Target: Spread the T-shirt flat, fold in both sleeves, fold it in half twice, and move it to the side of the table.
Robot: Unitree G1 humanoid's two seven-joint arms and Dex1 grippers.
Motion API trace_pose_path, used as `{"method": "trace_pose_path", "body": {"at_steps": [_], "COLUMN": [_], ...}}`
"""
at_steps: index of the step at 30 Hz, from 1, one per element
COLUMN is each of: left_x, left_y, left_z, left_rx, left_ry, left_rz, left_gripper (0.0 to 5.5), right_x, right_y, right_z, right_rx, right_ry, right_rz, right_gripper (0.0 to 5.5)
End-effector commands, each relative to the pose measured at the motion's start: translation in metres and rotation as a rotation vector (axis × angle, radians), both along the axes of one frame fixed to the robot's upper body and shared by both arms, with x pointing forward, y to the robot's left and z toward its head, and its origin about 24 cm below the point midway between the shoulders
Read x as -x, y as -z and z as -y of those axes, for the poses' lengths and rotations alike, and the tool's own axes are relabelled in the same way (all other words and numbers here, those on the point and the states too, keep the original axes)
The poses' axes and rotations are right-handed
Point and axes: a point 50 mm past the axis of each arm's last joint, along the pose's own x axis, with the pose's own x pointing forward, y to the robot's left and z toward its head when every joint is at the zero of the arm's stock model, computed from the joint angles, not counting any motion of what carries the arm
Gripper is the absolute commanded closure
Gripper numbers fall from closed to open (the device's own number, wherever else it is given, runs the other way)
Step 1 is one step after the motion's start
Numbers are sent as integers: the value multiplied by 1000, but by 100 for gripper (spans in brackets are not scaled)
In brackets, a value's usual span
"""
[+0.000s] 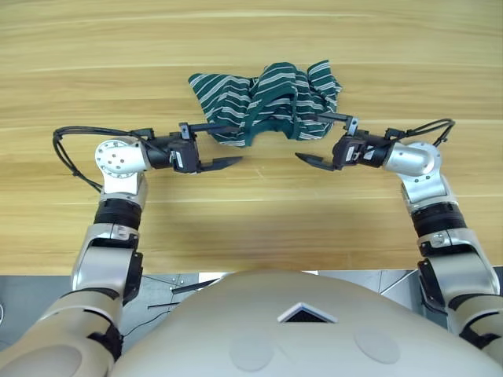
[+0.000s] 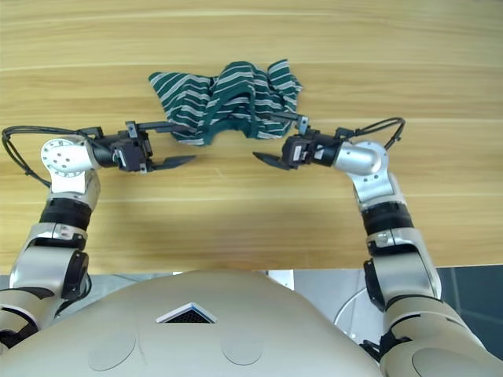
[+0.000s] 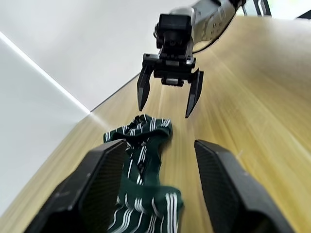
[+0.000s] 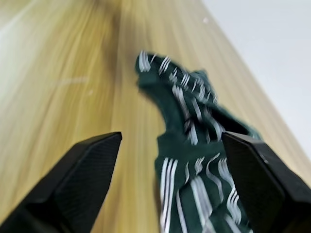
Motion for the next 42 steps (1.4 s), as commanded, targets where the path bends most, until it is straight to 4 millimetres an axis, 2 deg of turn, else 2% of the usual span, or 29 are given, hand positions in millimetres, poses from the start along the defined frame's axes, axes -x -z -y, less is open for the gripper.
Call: {"method": "trace_pose_path", "body": {"at_steps": [1, 4, 7, 10, 18, 26, 30, 35, 38, 42], "left_x": [-9, -17, -16, -7, -4, -13, -15, -14, -9, -5], "left_y": [3, 3, 3, 1, 8, 22, 25, 24, 20, 18], "left_z": [-11, -17, -12, -4, 1, -11, -11, -8, -6, -6], "left_rx": [-143, -225, -218, -155, -178, -323, -338, -309, -272, -243], "left_ry": [-67, -129, -113, -59, -24, -112, -125, -102, -57, -25], "left_rz": [47, 113, 147, 154, 124, 98, 101, 81, 55, 20], "left_gripper": [289, 289, 289, 289, 289, 289, 289, 289, 266, 203], "right_x": [-4, -6, -8, -10, -10, -7, -7, -7, -6, -4], "right_y": [-1, 0, 0, 2, 4, 8, 9, 9, 11, 10], "right_z": [13, 24, 28, 27, 25, 15, 13, 14, 15, 15], "right_rx": [65, 94, 101, 105, 101, 90, 88, 87, 91, 82], "right_ry": [33, 83, 101, 106, 107, 67, 58, 61, 62, 51], "right_rz": [16, 22, 24, 23, 25, 18, 16, 2, -13, -18], "right_gripper": [168, 168, 168, 210, 352, 486, 548, 548, 506, 435]}}
